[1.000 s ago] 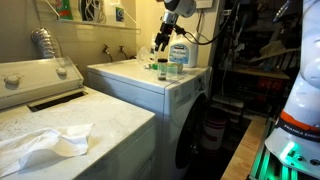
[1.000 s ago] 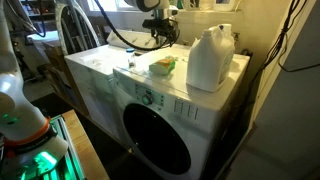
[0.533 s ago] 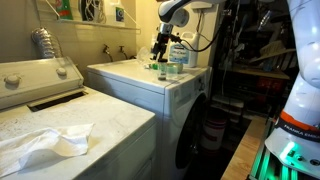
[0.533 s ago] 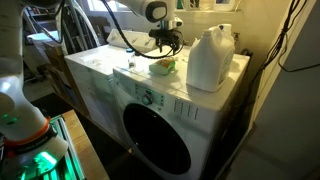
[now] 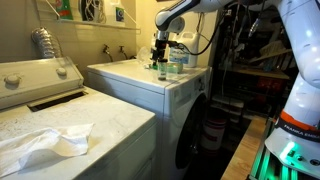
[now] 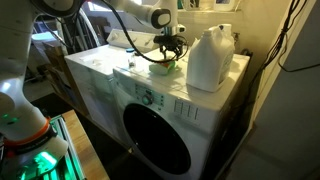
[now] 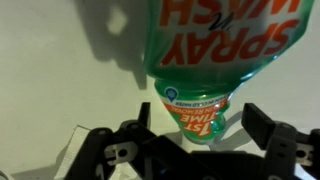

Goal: Sit up the green bottle

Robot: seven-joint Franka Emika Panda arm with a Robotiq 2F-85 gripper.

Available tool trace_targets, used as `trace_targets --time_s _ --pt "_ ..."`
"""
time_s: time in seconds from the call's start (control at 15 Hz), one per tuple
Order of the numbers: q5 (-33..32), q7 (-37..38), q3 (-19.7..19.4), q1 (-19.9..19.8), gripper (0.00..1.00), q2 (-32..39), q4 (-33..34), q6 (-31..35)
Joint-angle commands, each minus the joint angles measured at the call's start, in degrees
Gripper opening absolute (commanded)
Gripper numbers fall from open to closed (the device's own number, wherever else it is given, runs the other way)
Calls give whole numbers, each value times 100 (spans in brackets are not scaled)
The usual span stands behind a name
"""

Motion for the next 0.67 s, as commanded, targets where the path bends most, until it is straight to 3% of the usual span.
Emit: trace_targets --time_s 0.0,0.13,0.27,0.33,0.4,0.6 --pt "-234 101 63 -33 63 218 269 -157" --pt "-284 87 80 -24 48 293 337 -191" --pt "-350 94 78 -9 46 353 431 -227" --pt "-374 103 81 -3 39 383 477 -253" --pt "-406 115 77 5 25 406 509 -259" --pt "-441 183 76 25 23 443 608 -314"
